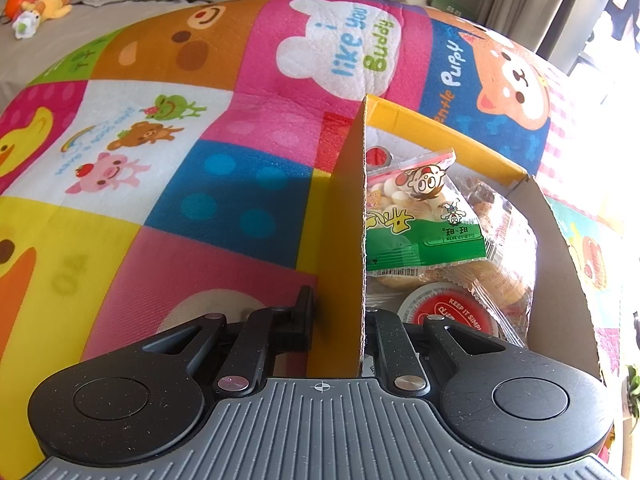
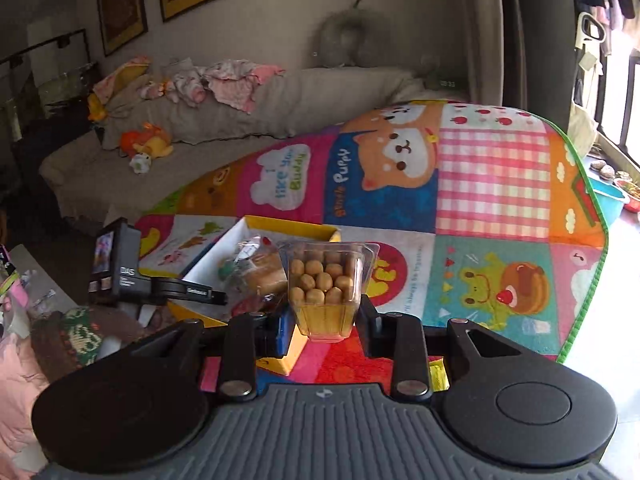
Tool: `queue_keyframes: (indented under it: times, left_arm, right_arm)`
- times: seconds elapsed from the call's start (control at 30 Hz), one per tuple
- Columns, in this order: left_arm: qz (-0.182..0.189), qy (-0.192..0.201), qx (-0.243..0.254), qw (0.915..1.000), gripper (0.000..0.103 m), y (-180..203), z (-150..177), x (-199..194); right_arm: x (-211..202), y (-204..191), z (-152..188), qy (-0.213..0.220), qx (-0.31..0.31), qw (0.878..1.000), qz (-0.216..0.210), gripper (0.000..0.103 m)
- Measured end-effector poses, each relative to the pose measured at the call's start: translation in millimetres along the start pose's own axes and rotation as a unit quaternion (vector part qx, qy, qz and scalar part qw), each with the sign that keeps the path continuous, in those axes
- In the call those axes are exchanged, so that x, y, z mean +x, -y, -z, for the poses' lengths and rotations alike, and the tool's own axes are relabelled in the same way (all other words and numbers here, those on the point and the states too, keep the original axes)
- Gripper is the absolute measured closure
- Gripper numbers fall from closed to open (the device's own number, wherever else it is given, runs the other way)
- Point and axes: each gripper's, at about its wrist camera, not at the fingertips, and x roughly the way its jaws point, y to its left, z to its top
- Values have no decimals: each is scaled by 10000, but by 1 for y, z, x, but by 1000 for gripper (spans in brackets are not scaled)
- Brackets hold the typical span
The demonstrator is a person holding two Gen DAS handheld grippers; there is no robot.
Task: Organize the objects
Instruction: 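Carry the biscuit cup over the yellow box and release it inside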
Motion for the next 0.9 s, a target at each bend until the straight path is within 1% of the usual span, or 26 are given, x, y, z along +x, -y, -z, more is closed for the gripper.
queue_keyframes:
  times: [0.17, 0.33, 0.57, 0.7, 0.9]
  left_arm:
    - [14, -10, 3, 10000, 89, 0, -1, 0]
    - [15, -8, -10, 10000, 89, 0, -1, 1]
    - [15, -5, -12, 10000, 89, 0, -1, 1]
    - [19, -5, -11, 10000, 89, 0, -1, 1]
    - [23, -5, -14, 10000, 89, 0, -1, 1]
  right_arm:
    - [-9, -19, -6, 30, -74, 9990, -451, 72]
    - [-8, -34, -12, 108, -187, 9977, -639, 72]
    - [8, -44, -23, 160, -158, 9965, -807, 72]
    - [18, -44, -27, 169, 28, 9957, -906, 72]
    - [43, -42, -33, 146, 497, 9920, -1154, 72]
